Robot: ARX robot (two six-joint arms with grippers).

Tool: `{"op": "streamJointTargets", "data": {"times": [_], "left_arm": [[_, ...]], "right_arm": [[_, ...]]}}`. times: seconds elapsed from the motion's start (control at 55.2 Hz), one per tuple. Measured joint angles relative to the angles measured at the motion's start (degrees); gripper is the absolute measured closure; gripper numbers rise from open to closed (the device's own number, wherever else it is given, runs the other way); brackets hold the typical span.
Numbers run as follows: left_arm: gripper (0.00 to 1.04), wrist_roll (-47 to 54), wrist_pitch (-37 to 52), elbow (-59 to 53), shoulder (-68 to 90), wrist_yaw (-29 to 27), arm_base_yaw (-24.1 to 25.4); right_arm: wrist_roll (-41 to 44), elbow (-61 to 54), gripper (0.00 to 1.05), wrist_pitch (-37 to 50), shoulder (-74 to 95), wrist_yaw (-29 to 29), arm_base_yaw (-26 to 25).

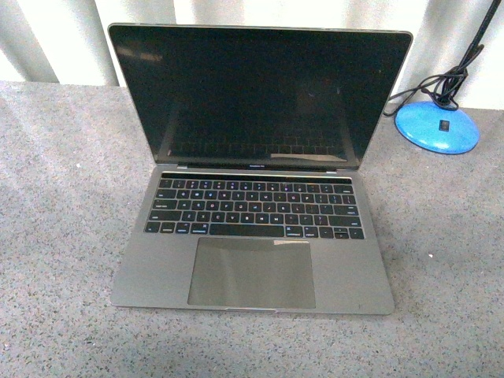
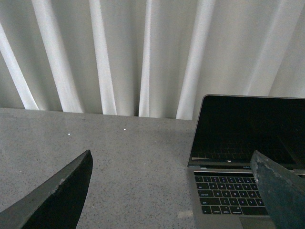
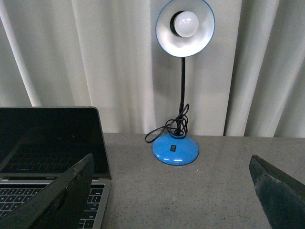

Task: Close laptop

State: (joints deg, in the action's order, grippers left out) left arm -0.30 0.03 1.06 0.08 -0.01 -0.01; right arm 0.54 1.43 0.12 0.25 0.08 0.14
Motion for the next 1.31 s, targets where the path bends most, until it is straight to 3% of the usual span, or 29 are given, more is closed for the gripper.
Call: {"op": "streamJointTargets", "data": {"times": [1.305], "left_arm": [[0.07, 0.02, 0.00, 0.00, 0.00, 0.00, 0.00]], "right_arm": [[0.00, 0.00, 0.10, 0.00, 0.00, 0.00, 0.00]]}}
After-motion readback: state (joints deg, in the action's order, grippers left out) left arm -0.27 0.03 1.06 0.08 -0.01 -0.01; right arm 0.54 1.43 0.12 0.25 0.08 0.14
